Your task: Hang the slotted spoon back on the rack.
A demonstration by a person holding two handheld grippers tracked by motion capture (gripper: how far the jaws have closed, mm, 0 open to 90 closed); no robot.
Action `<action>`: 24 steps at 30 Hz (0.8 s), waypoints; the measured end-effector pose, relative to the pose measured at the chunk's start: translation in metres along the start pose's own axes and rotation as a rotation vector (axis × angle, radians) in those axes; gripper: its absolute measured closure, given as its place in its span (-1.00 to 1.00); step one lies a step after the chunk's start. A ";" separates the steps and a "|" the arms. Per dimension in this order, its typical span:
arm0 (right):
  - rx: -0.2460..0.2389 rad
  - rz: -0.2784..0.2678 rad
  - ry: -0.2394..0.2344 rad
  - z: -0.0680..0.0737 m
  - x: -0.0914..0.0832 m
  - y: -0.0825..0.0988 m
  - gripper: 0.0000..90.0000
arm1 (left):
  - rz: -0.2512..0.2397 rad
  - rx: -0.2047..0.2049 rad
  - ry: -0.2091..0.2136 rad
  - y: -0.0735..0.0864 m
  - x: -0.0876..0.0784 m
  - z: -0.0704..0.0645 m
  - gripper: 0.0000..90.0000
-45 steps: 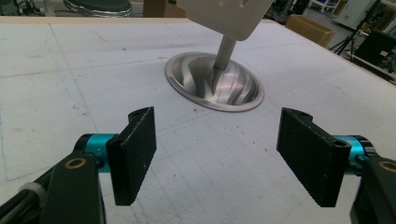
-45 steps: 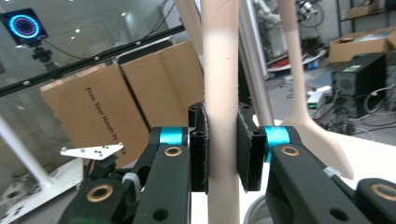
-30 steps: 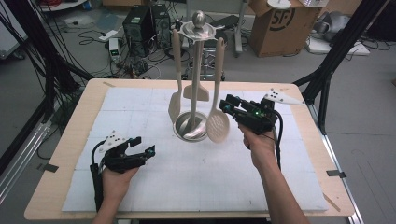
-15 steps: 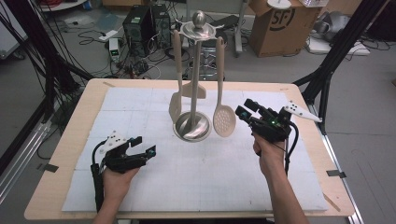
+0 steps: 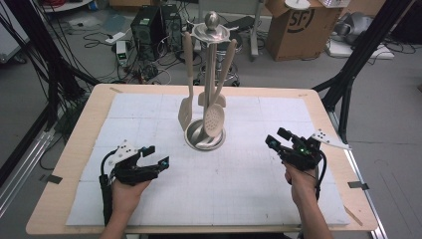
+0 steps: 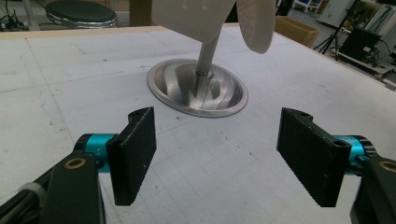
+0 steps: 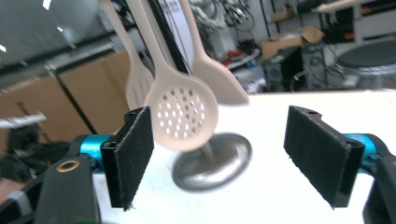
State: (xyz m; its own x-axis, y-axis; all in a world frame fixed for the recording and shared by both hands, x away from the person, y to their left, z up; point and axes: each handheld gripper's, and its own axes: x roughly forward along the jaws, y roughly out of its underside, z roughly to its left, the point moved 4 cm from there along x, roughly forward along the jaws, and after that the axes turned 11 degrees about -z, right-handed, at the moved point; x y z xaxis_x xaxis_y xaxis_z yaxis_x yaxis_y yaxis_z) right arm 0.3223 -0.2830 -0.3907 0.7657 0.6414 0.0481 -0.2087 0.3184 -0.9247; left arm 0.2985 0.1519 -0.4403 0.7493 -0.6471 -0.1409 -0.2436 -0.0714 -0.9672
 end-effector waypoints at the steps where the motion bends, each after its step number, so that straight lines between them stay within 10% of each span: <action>1: -0.003 0.010 0.015 -0.002 -0.002 0.003 -0.53 | 0.002 0.002 -0.002 0.000 0.000 0.000 -0.36; 24: -0.067 0.117 0.169 -0.030 -0.032 0.044 -0.63 | 0.051 -0.038 0.014 0.013 0.010 -0.003 -0.36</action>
State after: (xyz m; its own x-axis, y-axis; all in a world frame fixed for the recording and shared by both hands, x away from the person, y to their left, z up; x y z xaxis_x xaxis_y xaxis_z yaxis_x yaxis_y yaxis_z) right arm 0.3066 -0.3104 -0.4440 0.8310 0.5431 -0.1203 -0.2656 0.1974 -0.9436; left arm 0.3014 0.1419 -0.4538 0.7266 -0.6611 -0.1871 -0.3051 -0.0666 -0.9500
